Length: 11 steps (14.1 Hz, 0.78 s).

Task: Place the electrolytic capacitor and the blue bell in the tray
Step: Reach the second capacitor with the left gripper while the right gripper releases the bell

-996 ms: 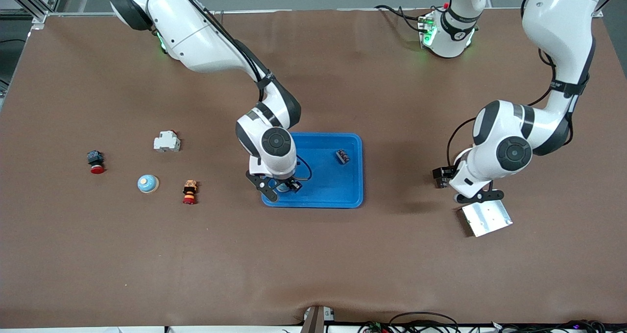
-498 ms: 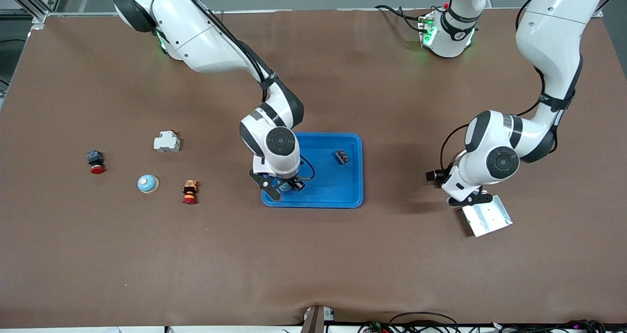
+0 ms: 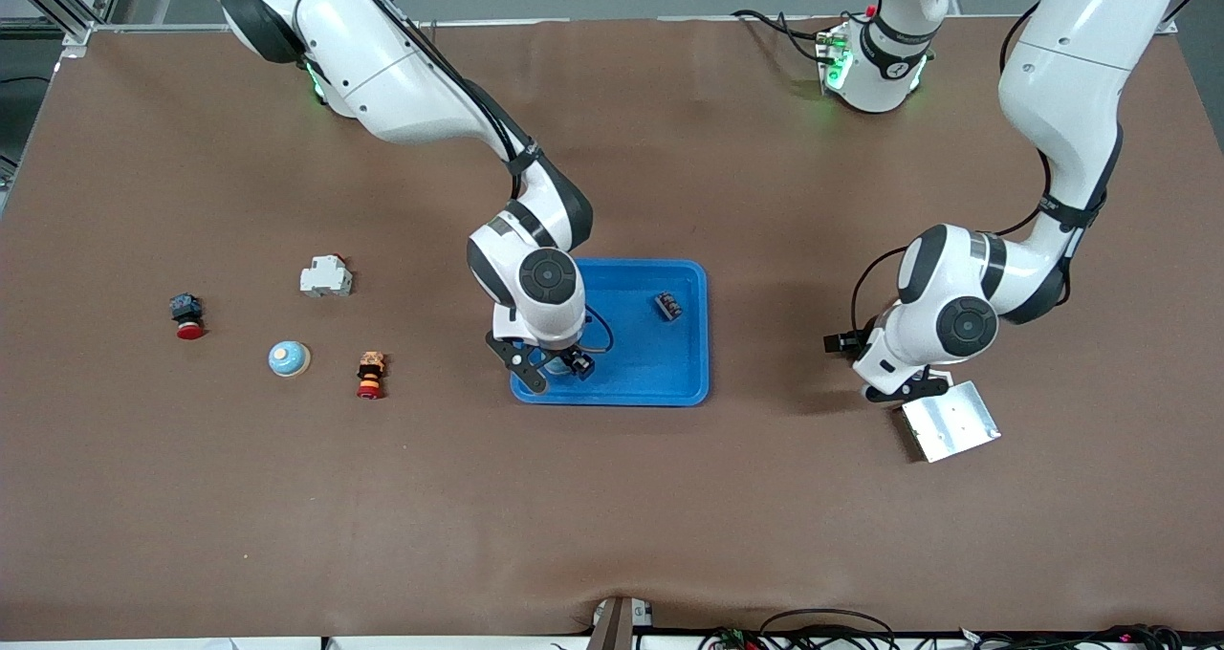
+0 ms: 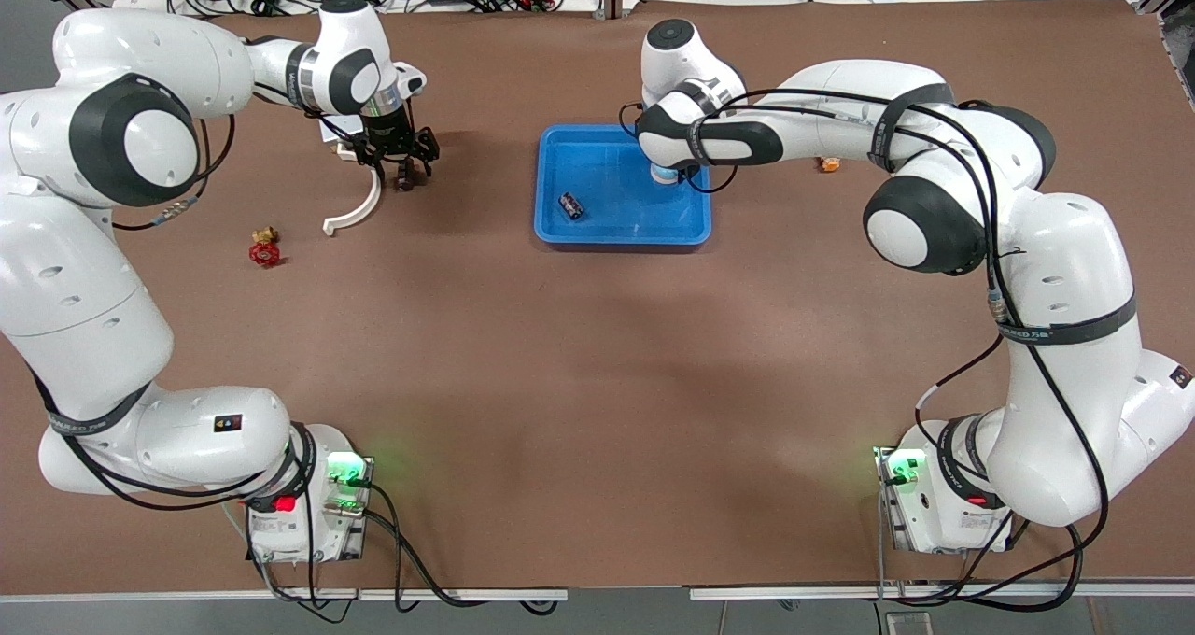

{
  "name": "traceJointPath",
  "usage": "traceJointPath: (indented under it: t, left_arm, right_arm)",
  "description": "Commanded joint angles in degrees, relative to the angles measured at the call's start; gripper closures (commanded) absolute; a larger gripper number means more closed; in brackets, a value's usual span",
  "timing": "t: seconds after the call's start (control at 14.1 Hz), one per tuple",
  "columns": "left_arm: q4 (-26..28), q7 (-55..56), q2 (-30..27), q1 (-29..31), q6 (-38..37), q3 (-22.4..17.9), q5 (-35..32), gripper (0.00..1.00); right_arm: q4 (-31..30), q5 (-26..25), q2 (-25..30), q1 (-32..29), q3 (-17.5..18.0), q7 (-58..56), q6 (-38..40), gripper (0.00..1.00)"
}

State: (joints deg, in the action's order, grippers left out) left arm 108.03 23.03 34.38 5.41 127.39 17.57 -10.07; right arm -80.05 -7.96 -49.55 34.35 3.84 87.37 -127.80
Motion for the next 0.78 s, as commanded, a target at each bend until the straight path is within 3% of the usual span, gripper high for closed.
traceJointPath:
  t: [0.0, 0.28, 0.57, 0.71]
  left_arm:
    - [-0.5, 2.2, 1.0, -0.3, 0.6, 0.2, -1.5, 0.00]
    - [-0.6, 3.1, 1.7, -0.4, 0.9, 0.2, -1.5, 0.00]
    - [-0.7, 4.3, 2.0, -0.4, 1.5, 0.2, -1.5, 0.00]
    - [-0.9, 4.9, 2.1, -0.4, 1.5, 0.2, -1.5, 0.25]
  right_arm:
    - [1.7, -1.5, -0.8, 0.8, -0.6, 1.3, 0.4, 0.00]
    - [2.2, -1.9, -0.6, -0.3, -0.4, -1.9, 2.8, 0.00]
    - [8.1, -0.6, -0.3, -3.4, 0.5, -7.6, 12.6, 0.00]
    - [9.5, 0.8, 0.3, -4.7, 0.7, -10.3, 16.9, 0.00]
